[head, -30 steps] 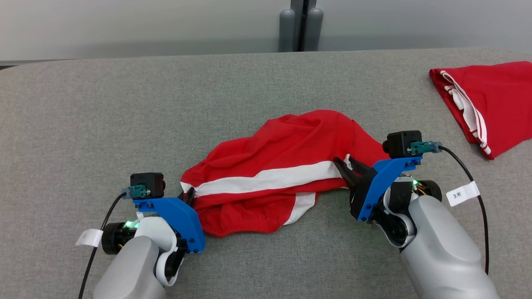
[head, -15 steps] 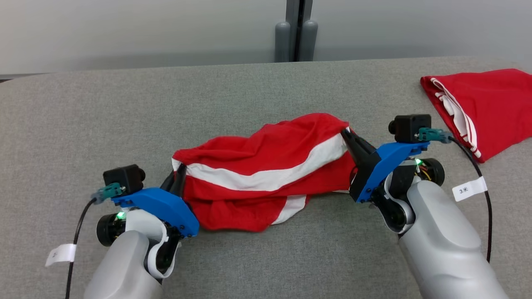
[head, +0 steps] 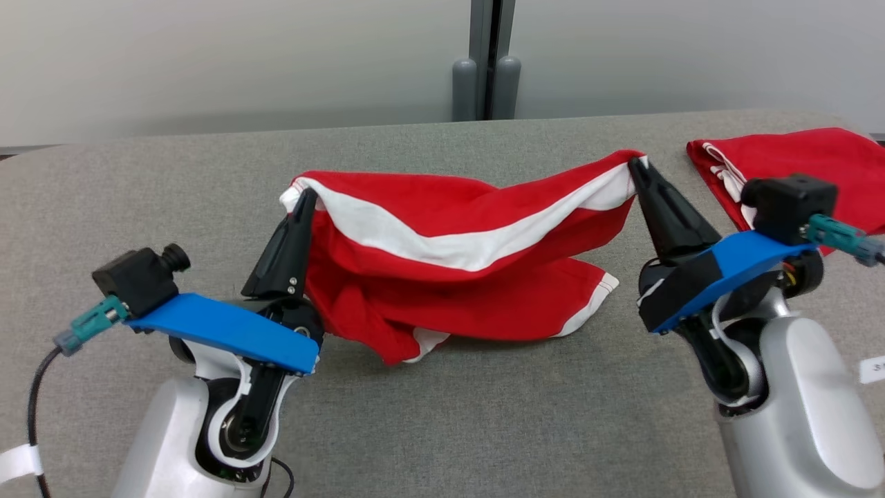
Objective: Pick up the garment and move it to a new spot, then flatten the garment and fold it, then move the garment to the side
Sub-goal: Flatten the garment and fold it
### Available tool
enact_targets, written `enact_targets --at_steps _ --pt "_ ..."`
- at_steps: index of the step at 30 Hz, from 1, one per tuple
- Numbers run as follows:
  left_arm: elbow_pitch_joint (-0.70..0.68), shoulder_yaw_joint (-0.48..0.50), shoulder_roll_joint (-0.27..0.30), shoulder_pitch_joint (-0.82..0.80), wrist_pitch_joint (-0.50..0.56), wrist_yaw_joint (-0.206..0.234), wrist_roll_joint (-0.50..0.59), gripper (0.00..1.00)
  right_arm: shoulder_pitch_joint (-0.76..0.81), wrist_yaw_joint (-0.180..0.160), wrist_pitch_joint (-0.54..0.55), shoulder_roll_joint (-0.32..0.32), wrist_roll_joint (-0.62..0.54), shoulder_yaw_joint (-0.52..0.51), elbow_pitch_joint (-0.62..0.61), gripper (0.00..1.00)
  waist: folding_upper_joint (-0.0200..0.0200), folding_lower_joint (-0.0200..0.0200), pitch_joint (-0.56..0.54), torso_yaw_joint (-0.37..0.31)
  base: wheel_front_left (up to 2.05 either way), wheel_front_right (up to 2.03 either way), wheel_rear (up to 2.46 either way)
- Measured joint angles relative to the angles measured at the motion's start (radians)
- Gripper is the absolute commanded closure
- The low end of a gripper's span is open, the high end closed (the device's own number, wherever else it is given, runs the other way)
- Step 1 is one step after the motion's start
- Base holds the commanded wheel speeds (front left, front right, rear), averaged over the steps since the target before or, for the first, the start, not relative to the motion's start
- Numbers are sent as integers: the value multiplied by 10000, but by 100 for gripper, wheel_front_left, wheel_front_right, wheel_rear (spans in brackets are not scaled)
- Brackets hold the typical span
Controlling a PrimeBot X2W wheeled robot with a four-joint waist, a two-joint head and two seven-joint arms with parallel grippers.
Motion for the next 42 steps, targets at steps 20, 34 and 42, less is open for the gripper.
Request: enact_targets --at_steps 20,34,42 --pt "1785 1480 654 -6799 652 922 -345 100 -6322 0 -410 -871 -186 245 1152 100 4 8 2742 -914 0 0 0" --pt "2968 307 905 -7699 -1758 -15 -497 100 -7854 4 -3388 -997 -416 1613 4172 100 2 2 2929 -1209 0 0 0" --pt "3348 -3216 1517 -4661 -2360 -29 -384 100 -5002 2 -2105 -1933 1122 3097 4458 100 2 2 2615 -942 0 0 0"
